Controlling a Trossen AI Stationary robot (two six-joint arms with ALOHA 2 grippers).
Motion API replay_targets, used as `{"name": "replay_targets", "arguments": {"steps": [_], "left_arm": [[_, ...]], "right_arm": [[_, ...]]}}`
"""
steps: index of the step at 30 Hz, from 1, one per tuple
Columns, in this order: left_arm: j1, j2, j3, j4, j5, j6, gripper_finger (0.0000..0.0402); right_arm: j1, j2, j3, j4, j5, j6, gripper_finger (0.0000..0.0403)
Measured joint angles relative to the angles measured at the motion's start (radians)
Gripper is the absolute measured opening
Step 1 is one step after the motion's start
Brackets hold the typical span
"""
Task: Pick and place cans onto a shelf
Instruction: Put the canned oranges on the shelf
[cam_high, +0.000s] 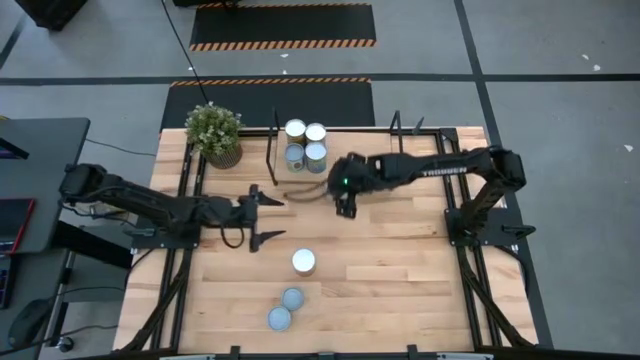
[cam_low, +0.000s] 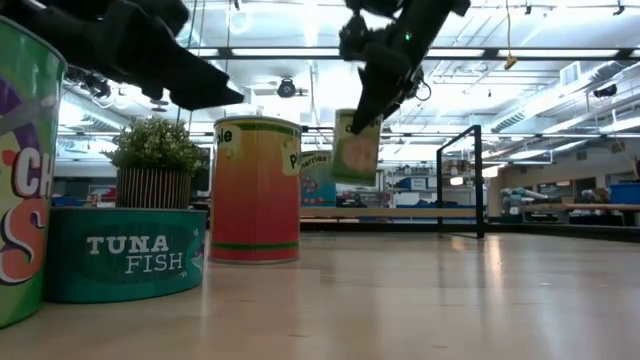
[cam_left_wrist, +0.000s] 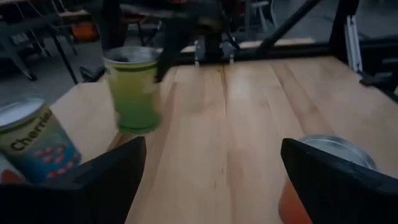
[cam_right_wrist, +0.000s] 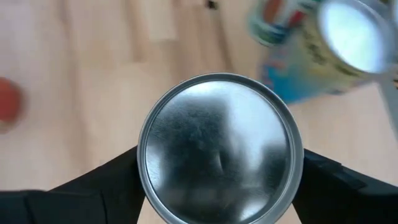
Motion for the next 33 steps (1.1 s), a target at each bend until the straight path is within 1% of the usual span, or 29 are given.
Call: {"name": "replay_targets", "arguments": {"steps": [6,9,12,16,18,23,27,33], "left_arm": [[0.0,-0.139,-0.056,-0.003,0.0,-0.02,0.0378],[0.0,-0.181,-0.063,-0.021,0.0,-0.025,0.0378],[-0.001,-0.19,-0.062,-0.028,0.001,-0.042,0.0378],[-0.005,-0.193,-0.063,-0.044,0.001,-0.045,0.0378],[-0.005,-0.193,-0.063,-0.043,0.001,-0.045,0.0378],[-0.005,-0.193,-0.063,-0.043,0.001,-0.046,0.0378],[-0.005,-0.193,-0.063,-0.043,0.001,-0.046,0.0378],[-0.005,-0.193,-0.063,-0.043,0.001,-0.055,0.0378]], "right_arm": [[-0.158,-0.001,0.0,0.018,-0.052,-0.086,0.0331],[-0.229,-0.001,0.0,0.048,-0.091,-0.102,0.0331],[-0.277,-0.001,0.0,0.063,-0.108,-0.13,0.0331],[-0.305,-0.002,0.0,0.084,-0.158,-0.146,0.0331],[-0.306,-0.002,0.0,0.117,-0.165,-0.149,0.0331],[-0.298,-0.002,0.0,0.142,-0.165,-0.153,0.0331],[-0.298,-0.002,0.0,0.141,-0.137,-0.174,0.0331],[-0.361,0.008,0.0,0.138,-0.125,-0.198,0.0331]]}}
